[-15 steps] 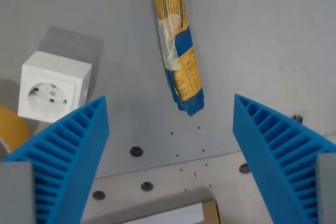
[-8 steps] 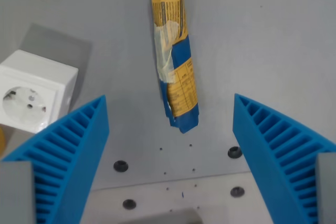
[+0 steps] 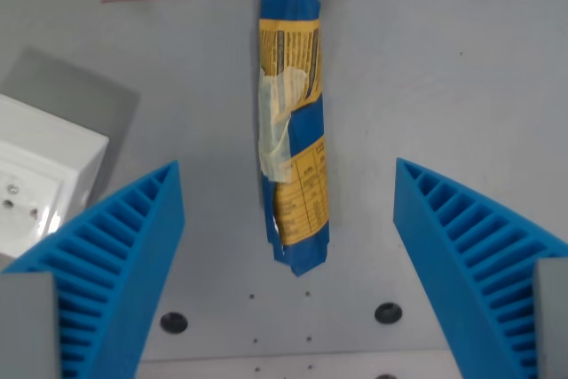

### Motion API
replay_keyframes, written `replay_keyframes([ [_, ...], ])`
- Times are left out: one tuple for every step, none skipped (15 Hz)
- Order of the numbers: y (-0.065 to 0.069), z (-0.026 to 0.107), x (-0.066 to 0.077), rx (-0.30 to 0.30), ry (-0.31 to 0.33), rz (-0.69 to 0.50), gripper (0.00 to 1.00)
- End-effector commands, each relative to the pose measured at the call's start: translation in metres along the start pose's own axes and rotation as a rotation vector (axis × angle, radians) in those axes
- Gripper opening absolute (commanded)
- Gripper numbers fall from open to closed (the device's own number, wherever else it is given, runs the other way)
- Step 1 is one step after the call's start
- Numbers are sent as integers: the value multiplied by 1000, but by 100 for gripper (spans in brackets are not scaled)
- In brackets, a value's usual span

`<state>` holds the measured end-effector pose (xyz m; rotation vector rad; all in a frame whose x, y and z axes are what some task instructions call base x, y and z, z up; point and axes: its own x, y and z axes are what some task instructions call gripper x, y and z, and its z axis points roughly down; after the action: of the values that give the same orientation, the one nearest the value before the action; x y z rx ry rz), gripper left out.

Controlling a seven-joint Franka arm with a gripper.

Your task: Pick up the blue bag

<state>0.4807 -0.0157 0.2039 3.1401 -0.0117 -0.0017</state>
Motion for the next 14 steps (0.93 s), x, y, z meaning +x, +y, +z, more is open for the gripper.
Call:
replay_keyframes([
  [5,16,-7,12,116,-114,100],
  [5,21,-8,13,120,-110,100],
  [5,26,-9,13,124,-107,100],
  [5,31,-9,14,126,-101,100],
  [5,36,-9,15,123,-96,100],
  [5,41,-9,15,118,-92,100],
  [5,46,-9,15,115,-88,100],
  [4,51,-8,15,112,-83,100],
  [4,56,-7,15,109,-78,100],
  [4,61,-8,15,104,-74,100],
  [4,66,-9,15,104,-71,100],
  [4,71,-8,15,107,-69,100],
  [4,76,-9,15,105,-68,100],
  [4,81,-7,14,109,-67,100],
])
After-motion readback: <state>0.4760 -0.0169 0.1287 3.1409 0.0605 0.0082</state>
